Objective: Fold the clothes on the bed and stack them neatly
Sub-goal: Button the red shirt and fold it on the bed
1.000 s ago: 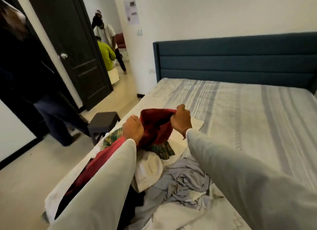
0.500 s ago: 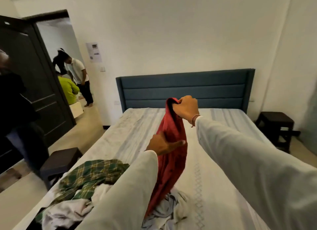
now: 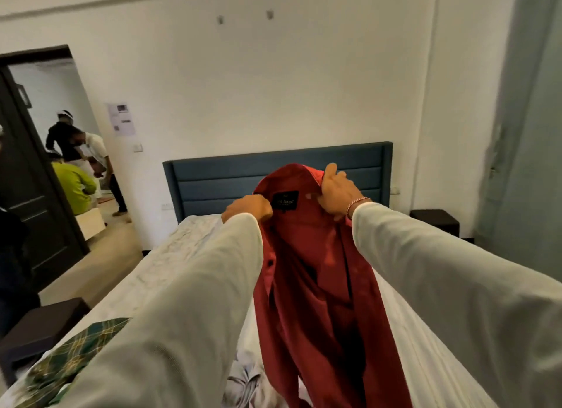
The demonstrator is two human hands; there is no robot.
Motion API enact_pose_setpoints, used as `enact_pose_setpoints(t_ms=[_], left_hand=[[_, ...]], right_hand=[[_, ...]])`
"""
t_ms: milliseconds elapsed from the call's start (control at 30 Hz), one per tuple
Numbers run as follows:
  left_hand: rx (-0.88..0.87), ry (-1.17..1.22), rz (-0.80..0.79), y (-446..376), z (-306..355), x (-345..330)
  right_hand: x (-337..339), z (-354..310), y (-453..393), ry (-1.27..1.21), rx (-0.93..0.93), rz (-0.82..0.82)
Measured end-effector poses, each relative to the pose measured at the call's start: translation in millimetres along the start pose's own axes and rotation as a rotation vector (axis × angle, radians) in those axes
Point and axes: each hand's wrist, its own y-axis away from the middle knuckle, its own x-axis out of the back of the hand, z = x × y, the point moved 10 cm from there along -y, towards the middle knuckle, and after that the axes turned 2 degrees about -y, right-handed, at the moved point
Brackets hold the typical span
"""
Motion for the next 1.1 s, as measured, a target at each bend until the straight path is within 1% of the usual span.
enact_pose_setpoints(t_ms=[33, 67, 100, 133, 167, 200, 233, 267, 333, 367, 433, 500, 567, 633, 700, 733, 800, 867, 967, 1000, 1033, 1100], left_hand=[[0.011, 0.036, -0.069, -0.3, 6.4, -5.7], [0.025, 0.153, -0.17, -2.0, 16.2, -15.8], [0.047, 0.292, -0.294, 2.0, 24.5, -24.7], [0.094, 0.371, -0.431, 13.0, 32.7, -35.0], [0.127, 0.36, -0.577, 27.2, 39.8, -44.3], [0.109, 0.322, -0.694, 37.0, 48.7, -51.0], [0.062, 0.291, -0.749, 44.4, 58.4, -54.7], [0.031, 0.321, -0.814, 49.2, 68.7, -61.3], [-0.005, 0.525, -0.767, 47.4, 86.0, -66.1], [-0.004, 0.629, -0.706, 44.9, 90.3, -68.4], [-0.014, 0.865, -0.597, 37.2, 99.3, -76.2], [-0.036, 1.103, -0.489, 31.1, 110.3, -79.2], [-0.06, 1.233, -0.35, 28.1, 114.0, -75.3], [-0.126, 1.212, -0.193, 27.0, 116.5, -67.0], [-0.18, 1.066, -0.071, 20.2, 117.7, -62.1], [-0.214, 0.995, -0.023, 16.2, 118.9, -59.8], [-0.277, 0.94, 0.016, 23.6, 124.2, -51.5], [-0.39, 0.927, 0.076, 44.7, 132.1, -36.7], [-0.63, 0.805, 0.254, 73.1, 139.0, -15.4], [-0.667, 0.746, 0.304, 76.6, 137.6, -11.4], [-0.706, 0.698, 0.313, 78.1, 136.7, -11.1], [-0.71, 0.653, 0.195, 80.7, 135.8, -20.0]], right_hand=[[6.1, 7.5, -0.6, 0.006, 0.001, -0.009], [14.7, 17.4, -0.7, 0.012, -0.011, -0.001], [21.1, 27.0, -1.7, -0.005, -0.035, 0.006], [29.7, 38.5, -1.1, -0.048, -0.078, 0.007], [35.8, 49.0, -1.3, -0.097, -0.125, -0.005], [40.5, 57.2, 0.4, -0.125, -0.167, -0.031], [41.5, 68.2, 1.7, -0.157, -0.219, -0.09], [40.2, 76.9, 4.9, -0.149, -0.253, -0.182], [32.8, 94.2, 14.2, -0.17, -0.317, -0.341], [30.0, 99.9, 17.8, -0.271, -0.346, -0.361], [25.6, 108.4, 26.7, -0.563, -0.434, -0.351], [23.6, 110.9, 29.4, -0.772, -0.471, -0.333], [22.6, 108.2, 32.5, -0.945, -0.488, -0.311], [22.6, 105.0, 32.6, -1.135, -0.489, -0.296], [22.3, 98.3, 34.3, -1.297, -0.468, -0.331], [23.5, 95.4, 34.9, -1.328, -0.443, -0.343], [28.0, 95.8, 34.5, -1.261, -0.399, -0.313], [38.1, 101.5, 37.1, -1.123, -0.391, -0.212], [58.0, 102.1, 47.0, -0.986, -0.384, -0.072], [62.5, 101.7, 49.3, -0.96, -0.373, -0.051], [65.6, 99.9, 54.4, -0.947, -0.365, -0.041], [65.7, 98.4, 63.8, -0.948, -0.358, -0.054]])
